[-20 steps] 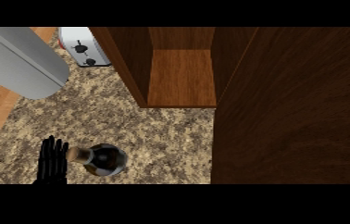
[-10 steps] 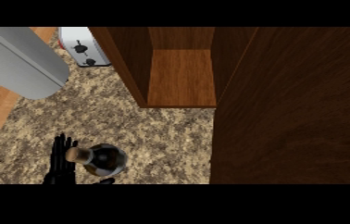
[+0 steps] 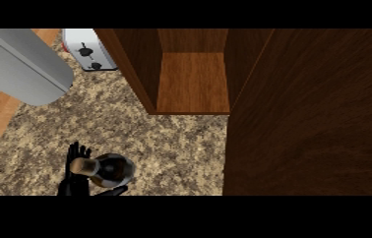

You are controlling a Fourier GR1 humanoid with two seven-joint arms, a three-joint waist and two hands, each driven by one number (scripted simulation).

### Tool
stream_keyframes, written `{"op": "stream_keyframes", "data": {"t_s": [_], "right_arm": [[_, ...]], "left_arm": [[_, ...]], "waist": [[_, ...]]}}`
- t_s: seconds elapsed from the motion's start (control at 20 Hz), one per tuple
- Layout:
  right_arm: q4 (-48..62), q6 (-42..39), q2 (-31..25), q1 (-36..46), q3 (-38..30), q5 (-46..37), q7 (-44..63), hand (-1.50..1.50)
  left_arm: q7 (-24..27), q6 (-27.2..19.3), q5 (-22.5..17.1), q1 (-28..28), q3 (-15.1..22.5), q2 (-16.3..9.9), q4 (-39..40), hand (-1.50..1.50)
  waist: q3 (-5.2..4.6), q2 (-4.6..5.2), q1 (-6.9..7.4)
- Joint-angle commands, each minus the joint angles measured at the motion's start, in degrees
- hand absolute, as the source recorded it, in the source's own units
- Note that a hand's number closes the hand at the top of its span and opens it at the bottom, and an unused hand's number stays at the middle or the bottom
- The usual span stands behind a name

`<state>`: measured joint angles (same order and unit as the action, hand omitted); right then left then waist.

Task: Pick up the wine, place it into the cabinet and close the cabinet

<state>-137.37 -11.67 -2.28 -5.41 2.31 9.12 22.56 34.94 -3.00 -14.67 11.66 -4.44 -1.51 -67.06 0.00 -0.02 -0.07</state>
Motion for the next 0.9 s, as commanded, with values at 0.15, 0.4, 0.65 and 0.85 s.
{"op": "stream_keyframes", "data": {"t_s": [0.15,0.4,0.65,0.85], "right_arm": [[-4.12,-0.65,-0.42,-2.2,-0.29,1.61,2.41,-1.5],[3.05,-4.4,-1.82,-2.75,-5.1,4.18,-4.76,-1.5],[-0.05,-0.67,0.22,0.07,0.55,-0.76,0.08,-1.5],[2.72,-0.2,-1.34,4.98,-3.52,2.51,1.36,-1.5]], "left_arm": [[6.15,2.05,-0.34,-1.73,-1.38,0.75,6.7,-1.5],[8.64,6.22,-3.13,-5.22,-2.51,1.33,13.42,-1.5],[14.34,8.01,-4.49,-10.85,-3.24,1.39,23.85,-1.5],[13.94,10.65,-5.54,-11.35,-3.7,-0.22,24.99,-1.5]], "waist": [[0.0,-0.03,0.01],[0.01,0.01,-0.06],[-0.03,0.03,-0.09],[-0.05,0.09,-0.06]]}}
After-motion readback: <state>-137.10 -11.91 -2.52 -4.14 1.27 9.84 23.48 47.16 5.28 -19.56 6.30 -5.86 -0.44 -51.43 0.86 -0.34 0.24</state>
